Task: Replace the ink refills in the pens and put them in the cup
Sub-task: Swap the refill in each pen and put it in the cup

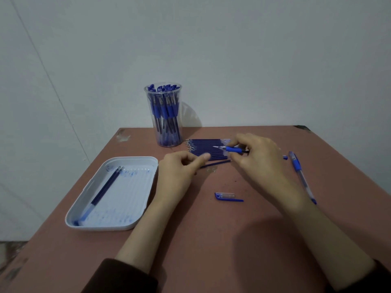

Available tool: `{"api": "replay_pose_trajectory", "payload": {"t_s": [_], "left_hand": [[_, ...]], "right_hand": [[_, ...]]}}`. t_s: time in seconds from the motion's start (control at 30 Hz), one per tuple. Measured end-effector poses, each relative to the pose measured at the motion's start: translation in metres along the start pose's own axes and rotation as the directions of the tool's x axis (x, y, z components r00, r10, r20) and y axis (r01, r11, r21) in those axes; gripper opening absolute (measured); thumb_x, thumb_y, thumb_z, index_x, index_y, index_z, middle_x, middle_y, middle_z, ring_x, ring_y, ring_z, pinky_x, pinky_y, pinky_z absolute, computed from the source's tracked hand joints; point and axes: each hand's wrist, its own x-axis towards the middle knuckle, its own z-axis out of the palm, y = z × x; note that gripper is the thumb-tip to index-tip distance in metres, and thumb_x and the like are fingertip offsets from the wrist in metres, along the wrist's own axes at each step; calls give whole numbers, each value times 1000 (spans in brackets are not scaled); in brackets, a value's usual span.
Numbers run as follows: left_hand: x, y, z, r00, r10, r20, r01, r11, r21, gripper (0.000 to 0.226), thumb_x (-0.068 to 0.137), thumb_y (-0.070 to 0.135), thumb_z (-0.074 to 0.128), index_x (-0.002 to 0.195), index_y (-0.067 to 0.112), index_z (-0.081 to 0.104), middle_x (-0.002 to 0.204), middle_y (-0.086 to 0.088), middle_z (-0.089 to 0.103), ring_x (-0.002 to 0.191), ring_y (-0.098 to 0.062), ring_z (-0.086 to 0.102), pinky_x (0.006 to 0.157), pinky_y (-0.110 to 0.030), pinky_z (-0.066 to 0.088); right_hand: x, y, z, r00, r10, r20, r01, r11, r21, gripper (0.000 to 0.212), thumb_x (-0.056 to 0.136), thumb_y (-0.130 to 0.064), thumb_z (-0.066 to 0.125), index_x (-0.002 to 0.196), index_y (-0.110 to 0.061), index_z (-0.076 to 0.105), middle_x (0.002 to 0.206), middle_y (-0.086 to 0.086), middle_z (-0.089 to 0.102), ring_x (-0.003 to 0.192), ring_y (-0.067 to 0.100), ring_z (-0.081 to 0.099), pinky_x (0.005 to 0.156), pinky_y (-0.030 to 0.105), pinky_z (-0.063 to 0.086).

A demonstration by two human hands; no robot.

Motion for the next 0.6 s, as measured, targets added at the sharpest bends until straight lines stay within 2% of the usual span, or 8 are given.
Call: {"api": "replay_pose_trajectory", "payload": {"t_s": [0.13, 0.23, 0.3, 0.4, 0.6], "left_hand": [[-3, 0, 0, 980, 112, 164, -143, 971, 193, 9, 73, 26, 81, 77, 19, 76, 63, 10, 63, 56, 4, 52, 56, -6, 39], [-4, 1, 1, 951, 84, 299, -177, 938, 299, 12, 78, 19, 77, 90, 22, 77, 76, 11, 67, 65, 4, 56, 63, -2, 40], [-5, 2, 1, 939, 64, 337, -170, 939, 298, 17, 80, 20, 74, 96, 26, 76, 73, 16, 62, 66, 5, 54, 62, 0, 37], [-5, 3, 1, 926, 56, 372, -166, 949, 269, 27, 80, 18, 74, 102, 33, 72, 69, 18, 56, 63, 5, 50, 61, -2, 35], [-5, 3, 2, 906, 44, 421, -122, 979, 162, 34, 77, 8, 74, 101, 32, 70, 84, 10, 70, 68, 5, 57, 69, -9, 43]], "right_hand": [[1, 2, -4, 997, 74, -12, -74, 997, 19, 6, 82, -22, 69, 88, -25, 69, 80, -8, 65, 74, 13, 55, 59, 25, 33], [0, 0, -5, 996, 87, 14, -87, 996, 22, 7, 84, -24, 69, 90, -26, 69, 83, -8, 66, 76, 13, 57, 63, 27, 39], [0, -1, -5, 995, 90, 30, -91, 996, 17, 8, 85, -24, 68, 93, -26, 69, 85, -7, 67, 78, 14, 58, 67, 30, 44], [-1, -2, -6, 996, 86, 39, -86, 996, 10, 9, 86, -25, 67, 95, -26, 69, 86, -8, 66, 79, 12, 57, 68, 28, 42], [-1, -3, -5, 995, 88, 39, -87, 996, -6, 9, 87, -26, 67, 95, -26, 70, 83, -10, 63, 77, 10, 55, 65, 26, 36]]}}
